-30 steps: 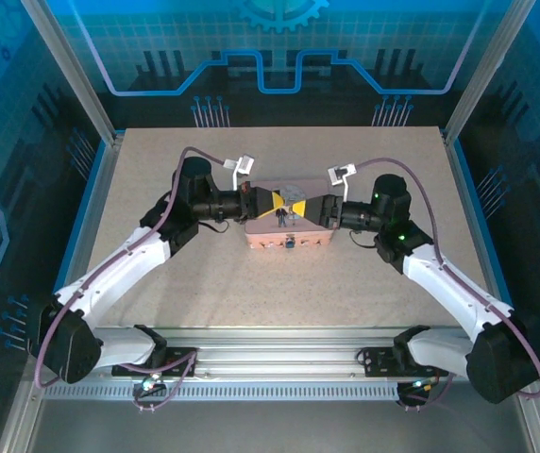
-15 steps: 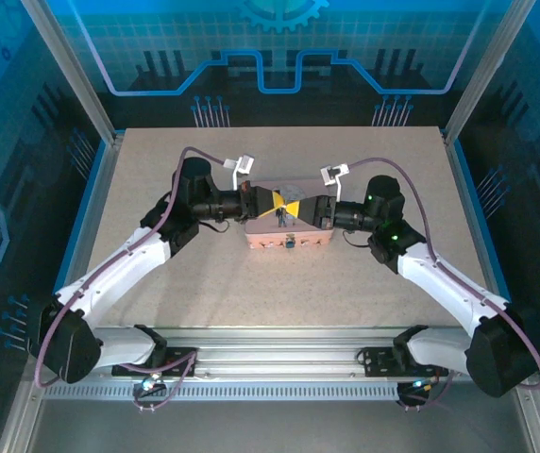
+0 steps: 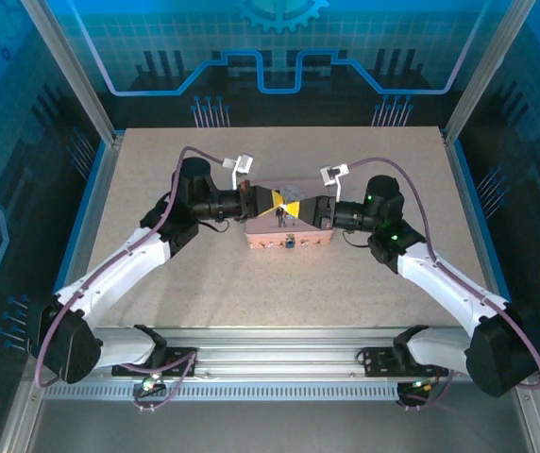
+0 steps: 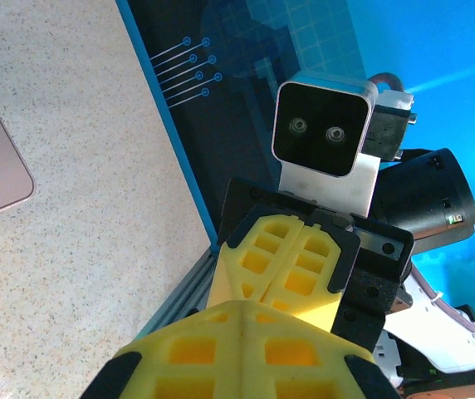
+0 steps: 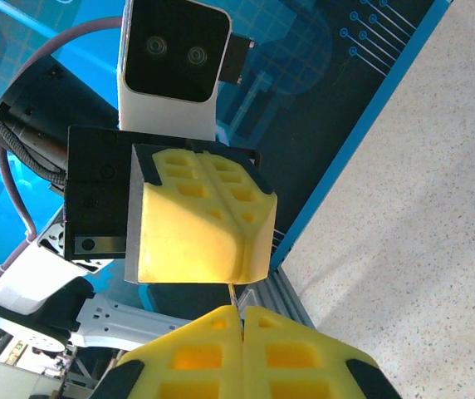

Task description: Unlock a padlock with a key

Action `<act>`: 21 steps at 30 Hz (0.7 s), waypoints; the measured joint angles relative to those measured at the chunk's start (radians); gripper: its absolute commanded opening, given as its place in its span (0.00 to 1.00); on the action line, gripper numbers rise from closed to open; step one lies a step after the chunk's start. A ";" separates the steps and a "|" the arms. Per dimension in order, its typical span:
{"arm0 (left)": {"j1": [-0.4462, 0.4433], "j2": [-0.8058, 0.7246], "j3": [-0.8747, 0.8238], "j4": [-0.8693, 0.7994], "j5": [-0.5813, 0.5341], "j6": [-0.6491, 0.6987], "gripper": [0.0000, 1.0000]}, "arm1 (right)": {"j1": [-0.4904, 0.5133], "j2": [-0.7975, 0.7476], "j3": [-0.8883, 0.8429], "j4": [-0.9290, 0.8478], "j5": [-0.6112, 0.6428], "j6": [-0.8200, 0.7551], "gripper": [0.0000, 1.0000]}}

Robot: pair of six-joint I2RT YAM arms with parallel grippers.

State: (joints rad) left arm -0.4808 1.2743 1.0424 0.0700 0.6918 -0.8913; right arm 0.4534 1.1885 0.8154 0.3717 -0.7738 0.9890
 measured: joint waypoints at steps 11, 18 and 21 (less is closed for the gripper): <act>0.001 -0.059 -0.034 -0.039 -0.054 0.027 0.64 | -0.024 -0.094 -0.014 -0.114 0.063 -0.093 0.00; 0.001 -0.090 -0.106 -0.077 -0.105 0.056 0.73 | -0.050 -0.155 -0.031 -0.213 0.146 -0.180 0.00; -0.006 -0.103 -0.132 -0.115 -0.135 0.079 0.74 | -0.057 -0.155 -0.033 -0.246 0.166 -0.200 0.00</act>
State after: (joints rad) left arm -0.4870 1.1709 0.9108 -0.0452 0.5571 -0.8120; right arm 0.3962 1.0332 0.7826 0.1257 -0.6079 0.7891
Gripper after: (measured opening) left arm 0.737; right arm 0.065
